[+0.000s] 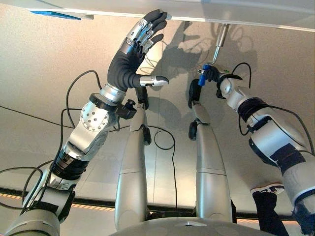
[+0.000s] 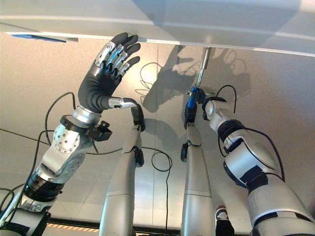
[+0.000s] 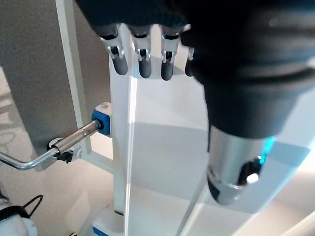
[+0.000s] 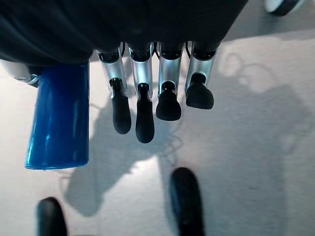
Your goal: Raise the hospital bed
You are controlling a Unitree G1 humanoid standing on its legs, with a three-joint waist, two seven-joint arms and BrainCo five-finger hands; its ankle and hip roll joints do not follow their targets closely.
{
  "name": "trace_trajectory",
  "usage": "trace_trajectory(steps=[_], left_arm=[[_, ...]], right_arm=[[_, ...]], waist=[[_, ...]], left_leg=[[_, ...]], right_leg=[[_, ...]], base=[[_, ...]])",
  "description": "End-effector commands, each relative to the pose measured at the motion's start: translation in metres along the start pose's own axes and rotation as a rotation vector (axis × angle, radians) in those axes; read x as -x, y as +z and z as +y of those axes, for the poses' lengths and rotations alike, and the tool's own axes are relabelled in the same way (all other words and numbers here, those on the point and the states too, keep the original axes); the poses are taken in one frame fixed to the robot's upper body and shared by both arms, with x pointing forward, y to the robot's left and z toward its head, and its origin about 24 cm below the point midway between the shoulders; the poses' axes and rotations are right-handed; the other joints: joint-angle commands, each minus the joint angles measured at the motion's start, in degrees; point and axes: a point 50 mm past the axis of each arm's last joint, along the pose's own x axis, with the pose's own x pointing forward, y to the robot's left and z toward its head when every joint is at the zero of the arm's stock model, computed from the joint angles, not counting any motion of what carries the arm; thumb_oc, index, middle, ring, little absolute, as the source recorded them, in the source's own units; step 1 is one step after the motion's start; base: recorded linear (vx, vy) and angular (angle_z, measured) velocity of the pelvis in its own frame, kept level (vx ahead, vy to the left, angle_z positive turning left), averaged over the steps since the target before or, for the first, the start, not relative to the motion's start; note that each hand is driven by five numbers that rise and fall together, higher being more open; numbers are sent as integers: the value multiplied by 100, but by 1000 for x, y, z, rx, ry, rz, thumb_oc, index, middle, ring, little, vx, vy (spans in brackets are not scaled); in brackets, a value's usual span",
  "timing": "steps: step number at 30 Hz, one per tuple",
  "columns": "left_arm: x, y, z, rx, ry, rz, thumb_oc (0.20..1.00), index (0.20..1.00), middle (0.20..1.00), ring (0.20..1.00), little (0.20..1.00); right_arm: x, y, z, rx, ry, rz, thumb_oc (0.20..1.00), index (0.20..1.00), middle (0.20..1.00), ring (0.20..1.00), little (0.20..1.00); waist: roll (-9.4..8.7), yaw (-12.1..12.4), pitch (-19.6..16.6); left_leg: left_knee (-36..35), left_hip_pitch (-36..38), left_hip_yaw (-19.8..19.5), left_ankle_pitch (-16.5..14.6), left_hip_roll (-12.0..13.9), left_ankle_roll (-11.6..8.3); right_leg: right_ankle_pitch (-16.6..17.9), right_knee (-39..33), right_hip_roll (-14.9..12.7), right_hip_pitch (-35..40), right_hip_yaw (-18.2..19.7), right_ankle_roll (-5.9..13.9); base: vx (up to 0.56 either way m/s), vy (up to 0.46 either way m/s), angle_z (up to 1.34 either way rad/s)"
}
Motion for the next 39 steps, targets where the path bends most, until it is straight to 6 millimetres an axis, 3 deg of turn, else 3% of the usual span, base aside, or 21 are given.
trace_trajectory(steps=[1, 2, 3, 4, 5, 11, 14, 17, 18, 20, 22, 24, 27, 39], left_arm=[[3, 24, -9, 8, -27, -135, 1000, 1000, 1000, 1000, 1000], [2, 25, -10, 21, -33, -144, 1000, 1000, 1000, 1000, 1000], [2, 25, -10, 21, -33, -144, 1000, 1000, 1000, 1000, 1000], [3, 26, -9, 9, -34, -146, 1000, 1000, 1000, 1000, 1000], [3, 27, -9, 7, -36, -147, 1000, 1000, 1000, 1000, 1000], [3, 28, -10, 11, -48, -150, 1000, 1000, 1000, 1000, 1000], [5, 28, -9, 20, -49, -146, 1000, 1000, 1000, 1000, 1000], [8, 28, -6, -26, -61, -125, 1000, 1000, 1000, 1000, 1000], [8, 28, -6, -26, -61, -125, 1000, 1000, 1000, 1000, 1000], [11, 31, -3, -59, -88, -114, 1000, 1000, 1000, 1000, 1000], [13, 31, -3, -71, -100, -106, 1000, 1000, 1000, 1000, 1000], [17, 33, 2, -114, -117, -85, 1000, 1000, 1000, 1000, 1000], [23, 37, 6, -163, -133, -69, 1000, 1000, 1000, 1000, 1000], [40, 43, 18, -173, -70, -57, 1000, 1000, 1000, 1000, 1000]], right_arm=[[23, 130, 77, 137, 198, -505, 200, 200, 200, 200, 200], [30, 148, 77, 107, 198, -585, 200, 200, 200, 200, 200], [30, 147, 77, 107, 198, -585, 200, 200, 200, 200, 200], [40, 165, 69, 51, 184, -679, 200, 200, 200, 200, 200], [44, 170, 65, 33, 173, -715, 200, 200, 200, 200, 200], [54, 181, 54, -69, 149, -803, 200, 200, 200, 200, 200], [64, 182, 34, -264, 108, -873, 200, 200, 200, 200, 200], [81, 157, 0, -495, -6, -958, 200, 200, 200, 200, 200], [81, 157, 0, -495, -6, -958, 200, 200, 200, 200, 200], [96, 125, -25, -625, -130, -986, 200, 200, 200, 200, 200], [98, 115, -26, -660, -136, -975, 200, 200, 200, 200, 200], [111, 84, -38, -697, -231, -958, 200, 200, 200, 200, 200], [125, 58, -45, -788, -309, -939, 200, 200, 200, 200, 200], [163, 9, -72, -1060, -592, -972, 200, 200, 200, 200, 200]], waist=[[334, -19, -14], [341, -13, -14], [341, -13, -14], [306, -36, -14], [295, -47, -14], [306, -51, -14], [304, -64, -14], [257, -135, -14], [258, -133, -14], [202, -239, -14], [194, -240, -14], [159, -332, -14], [145, -397, -14], [44, -510, -14]], left_leg=[[687, 35, -55, -720, -224, 134], [680, 49, -64, -714, -228, 132], [678, 51, -63, -713, -228, 132], [683, 53, -47, -719, -221, 132], [682, 56, -34, -720, -219, 131], [700, 40, -44, -708, -209, 131], [712, 20, -45, -688, -209, 132], [724, 9, -32, -684, -208, 140], [725, 9, -32, -685, -207, 140], [751, -10, -24, -691, -204, 151], [760, -8, -23, -698, -208, 158], [783, -6, -12, -716, -202, 168], [819, 14, -6, -733, -195, 157], [808, 53, 17, -780, -162, 149]], right_leg=[[311, -507, -73, 310, -243, 543], [319, -505, -75, 313, -238, 544], [319, -506, -75, 314, -237, 545], [329, -512, -74, 321, -231, 546], [335, -525, -71, 323, -223, 549], [341, -524, -78, 323, -209, 553], [349, -516, -83, 319, -211, 557], [351, -499, -89, 309, -211, 572], [352, -500, -89, 310, -211, 572], [351, -479, -94, 291, -203, 585], [354, -482, -90, 301, -199, 587], [324, -453, -85, 307, -179, 591], [306, -428, -78, 321, -155, 595], [264, -425, -41, 357, -145, 598]], base=[[0, 0, 0], [0, 0, 0], [0, 0, 0], [0, 0, 0], [0, 0, 0], [0, 2, -2], [0, 0, 0], [0, 0, 0], [11, 13, 4], [10, 18, 4], [5, 9, 6], [6, 3, 2], [1, 4, 5], [3, -2, 3]])
